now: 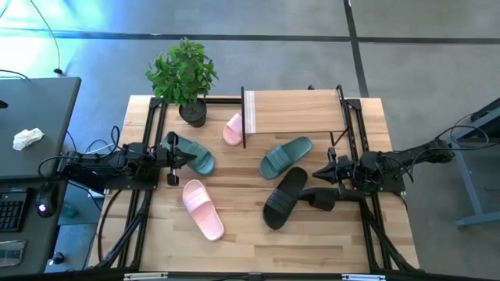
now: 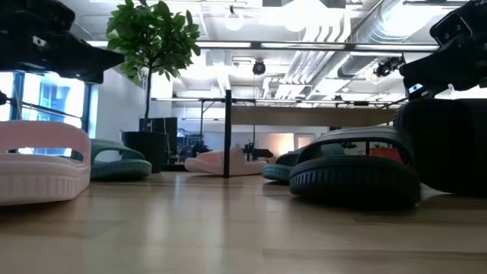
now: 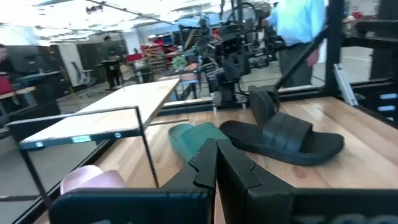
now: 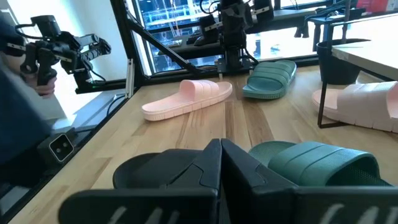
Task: Pick and place slides into the shelf
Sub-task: Move the right black slide beside the bottom of the black slide
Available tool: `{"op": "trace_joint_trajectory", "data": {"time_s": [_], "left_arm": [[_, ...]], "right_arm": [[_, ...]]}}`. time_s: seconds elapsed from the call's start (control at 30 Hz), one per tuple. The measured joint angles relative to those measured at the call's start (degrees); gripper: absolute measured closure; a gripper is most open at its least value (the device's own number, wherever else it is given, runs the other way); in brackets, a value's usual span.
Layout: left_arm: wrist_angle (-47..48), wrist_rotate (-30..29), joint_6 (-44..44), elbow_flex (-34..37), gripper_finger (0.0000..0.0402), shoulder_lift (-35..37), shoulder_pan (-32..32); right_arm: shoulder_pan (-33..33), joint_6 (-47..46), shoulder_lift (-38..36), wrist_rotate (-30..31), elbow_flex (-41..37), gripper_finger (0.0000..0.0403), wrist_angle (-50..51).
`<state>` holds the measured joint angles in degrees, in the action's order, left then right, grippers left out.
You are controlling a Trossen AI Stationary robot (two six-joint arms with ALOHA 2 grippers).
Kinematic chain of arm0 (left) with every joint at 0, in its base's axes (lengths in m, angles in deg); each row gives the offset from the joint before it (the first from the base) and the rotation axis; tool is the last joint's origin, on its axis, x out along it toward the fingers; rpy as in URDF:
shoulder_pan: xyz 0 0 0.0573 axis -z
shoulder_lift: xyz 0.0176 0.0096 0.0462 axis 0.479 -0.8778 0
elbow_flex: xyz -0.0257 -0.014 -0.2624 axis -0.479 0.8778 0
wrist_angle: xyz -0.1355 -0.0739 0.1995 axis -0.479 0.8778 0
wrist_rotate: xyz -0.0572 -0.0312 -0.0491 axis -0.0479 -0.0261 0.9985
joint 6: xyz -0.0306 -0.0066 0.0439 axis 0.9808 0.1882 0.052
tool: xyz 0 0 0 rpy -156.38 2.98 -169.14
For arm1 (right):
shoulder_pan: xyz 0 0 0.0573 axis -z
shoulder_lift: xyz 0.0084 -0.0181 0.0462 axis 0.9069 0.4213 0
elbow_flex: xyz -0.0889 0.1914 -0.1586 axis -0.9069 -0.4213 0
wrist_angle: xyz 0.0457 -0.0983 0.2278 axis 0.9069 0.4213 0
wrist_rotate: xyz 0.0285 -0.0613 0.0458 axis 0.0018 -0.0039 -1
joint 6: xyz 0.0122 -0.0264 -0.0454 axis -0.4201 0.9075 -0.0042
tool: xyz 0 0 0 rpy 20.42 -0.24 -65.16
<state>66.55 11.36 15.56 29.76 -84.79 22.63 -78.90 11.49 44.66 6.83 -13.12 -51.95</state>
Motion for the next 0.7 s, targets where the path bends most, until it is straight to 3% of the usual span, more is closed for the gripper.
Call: {"op": "trace_joint_trajectory", "data": {"time_s": [0.33,0.7], "left_arm": [[-6.8,-0.9,5.3,0.0,0.0401,0.0,0.0],[-15.8,-1.2,12.7,0.0,0.0401,0.0,0.0]], "right_arm": [[0.0,0.0,0.0,0.1,0.0,0.0403,0.0],[0.0,-0.1,0.0,9.8,0.0,0.0403,-5.9]]}}
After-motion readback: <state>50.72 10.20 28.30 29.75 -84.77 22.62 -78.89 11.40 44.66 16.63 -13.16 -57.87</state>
